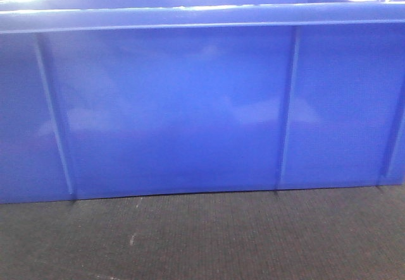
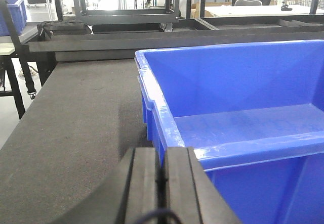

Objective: Move blue bin to conveyor side

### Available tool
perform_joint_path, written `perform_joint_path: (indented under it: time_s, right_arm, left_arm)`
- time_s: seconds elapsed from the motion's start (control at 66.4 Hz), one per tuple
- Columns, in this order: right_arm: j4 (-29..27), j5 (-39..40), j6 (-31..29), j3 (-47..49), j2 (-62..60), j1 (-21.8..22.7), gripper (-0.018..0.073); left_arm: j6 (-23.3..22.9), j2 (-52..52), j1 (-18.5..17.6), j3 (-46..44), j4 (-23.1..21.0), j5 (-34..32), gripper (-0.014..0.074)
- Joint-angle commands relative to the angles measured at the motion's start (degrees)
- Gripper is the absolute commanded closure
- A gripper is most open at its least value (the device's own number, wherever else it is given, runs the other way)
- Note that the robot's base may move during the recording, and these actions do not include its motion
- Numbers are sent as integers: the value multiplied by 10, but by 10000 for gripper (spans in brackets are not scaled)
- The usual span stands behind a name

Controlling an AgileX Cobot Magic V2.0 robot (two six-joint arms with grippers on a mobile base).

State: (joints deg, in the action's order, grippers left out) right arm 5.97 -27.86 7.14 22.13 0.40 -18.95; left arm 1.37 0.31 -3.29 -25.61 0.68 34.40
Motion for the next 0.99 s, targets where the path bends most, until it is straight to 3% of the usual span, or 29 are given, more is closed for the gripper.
perform_joint_path:
  time_s: [0.0,0.316,0.497,0.632,0.888,0.918,0.978]
  right_arm:
    - [6,17,-1,-2,-4,0,637]
    - [6,17,-1,-2,-4,0,637]
    - [6,17,-1,-2,-4,0,637]
    - [6,17,-1,-2,-4,0,637]
    - [6,17,-1,-2,-4,0,637]
    - [6,17,-1,-2,-4,0,637]
    - [6,17,-1,-2,-4,0,637]
  left_arm:
    - [-3,-3,1,2,0,-8,613]
    - [-3,-3,1,8,0,-8,613]
    - [-3,-3,24,48,2,-16,613]
    - [-3,-3,36,110,0,-118,613]
    - [-3,-3,36,256,0,-378,613]
    - [-3,-3,37,256,0,-340,613]
    - [-3,-3,37,256,0,-336,613]
